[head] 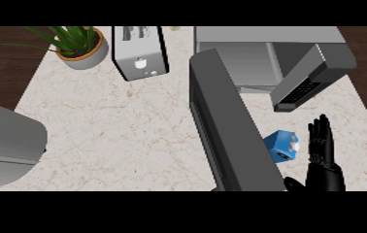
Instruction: Pick up the milk, place it into the microwave and close the microwave
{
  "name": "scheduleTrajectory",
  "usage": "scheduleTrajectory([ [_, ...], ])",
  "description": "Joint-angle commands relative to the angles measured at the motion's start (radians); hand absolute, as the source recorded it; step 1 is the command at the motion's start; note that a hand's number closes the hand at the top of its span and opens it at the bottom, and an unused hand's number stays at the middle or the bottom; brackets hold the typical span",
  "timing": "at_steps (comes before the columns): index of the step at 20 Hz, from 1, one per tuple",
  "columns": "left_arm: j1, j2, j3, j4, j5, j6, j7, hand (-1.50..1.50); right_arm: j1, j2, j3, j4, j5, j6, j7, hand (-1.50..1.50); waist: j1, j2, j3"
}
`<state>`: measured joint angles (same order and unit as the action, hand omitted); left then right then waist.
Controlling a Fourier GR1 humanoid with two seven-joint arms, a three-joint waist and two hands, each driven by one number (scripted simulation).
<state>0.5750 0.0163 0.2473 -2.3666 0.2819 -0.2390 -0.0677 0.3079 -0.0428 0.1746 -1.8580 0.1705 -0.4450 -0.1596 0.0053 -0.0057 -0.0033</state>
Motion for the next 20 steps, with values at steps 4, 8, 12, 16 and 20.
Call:
scheduleTrajectory([
  [4, 0.017, -0.016, 0.025, 0.0, 0.024, -0.034, -0.014, -1.5, 0.001, -0.003, -0.091, 0.243, -0.084, 0.052, -0.216, -1.5, 0.0, 0.005, 0.004],
  [8, 0.092, -0.016, -0.01, -0.027, 0.014, -0.027, -0.056, -1.5, -0.018, -0.001, -0.131, 0.343, -0.15, 0.112, -0.314, -1.5, 0.003, 0.004, 0.004],
  [12, 0.05, -0.016, 0.039, 0.035, 0.04, -0.083, -0.057, -1.5, -0.12, -0.03, -0.206, 0.48, -0.197, 0.16, -0.345, -1.5, 0.005, 0.005, 0.004],
  [16, 0.047, -0.016, 0.013, -0.034, 0.051, -0.035, 0.0, -1.5, -0.106, -0.022, -0.205, 0.551, -0.167, 0.158, -0.445, -1.5, 0.002, 0.005, 0.004],
  [20, 0.08, -0.009, 0.068, -0.102, 0.106, -0.06, 0.049, -1.5, -0.181, -0.022, -0.26, 0.713, -0.173, 0.15, -0.535, -1.5, 0.006, 0.005, 0.004],
])
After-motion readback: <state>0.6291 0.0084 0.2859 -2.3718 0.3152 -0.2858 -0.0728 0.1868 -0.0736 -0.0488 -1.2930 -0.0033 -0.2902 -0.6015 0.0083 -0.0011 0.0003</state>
